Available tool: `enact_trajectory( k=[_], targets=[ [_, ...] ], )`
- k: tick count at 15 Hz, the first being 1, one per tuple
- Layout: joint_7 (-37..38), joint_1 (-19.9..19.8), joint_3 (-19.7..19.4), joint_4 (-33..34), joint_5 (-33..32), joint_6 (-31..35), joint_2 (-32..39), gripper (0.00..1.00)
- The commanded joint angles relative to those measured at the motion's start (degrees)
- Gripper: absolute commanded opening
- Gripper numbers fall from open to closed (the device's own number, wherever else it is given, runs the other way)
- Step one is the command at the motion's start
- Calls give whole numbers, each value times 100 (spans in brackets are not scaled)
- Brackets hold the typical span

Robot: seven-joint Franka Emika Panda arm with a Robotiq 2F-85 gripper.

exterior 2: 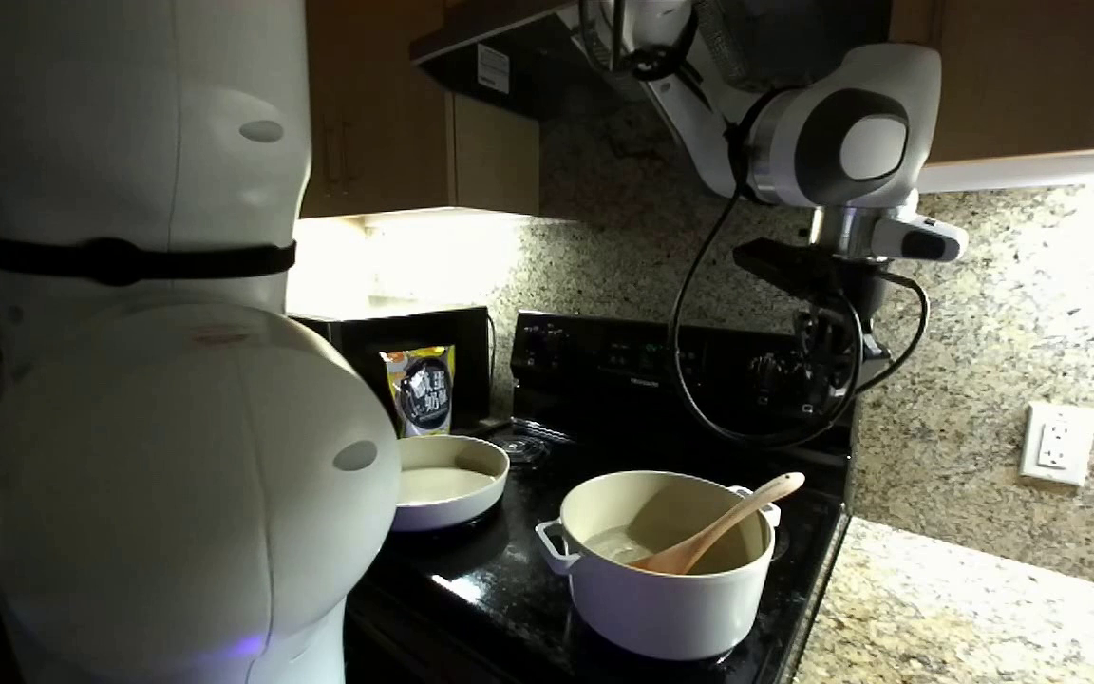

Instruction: Stir the contents of the white pot with the cooking stick

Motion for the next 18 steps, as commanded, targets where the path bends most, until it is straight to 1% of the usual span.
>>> enact_trajectory(
  k=[1,2,3,4,5,7,8,11,14,18],
  targets=[
    [-729,-93,-12,-281,387,-145,-181,55],
    [-995,-109,-25,-379,455,-238,-243,61],
    [-1101,-122,-37,-415,433,-361,-249,68],
    [-1031,-126,-43,-452,260,-380,-216,73],
    [-1026,-121,-40,-458,292,-370,-171,79],
    [-736,-80,-10,-462,252,-310,-108,92],
    [-412,-23,39,-456,46,-116,-46,98],
    [-131,55,141,-264,-91,-51,187,100],
    [413,163,221,63,-378,-20,556,100],
    [1022,289,174,576,-711,-100,1165,100]
  ],
)
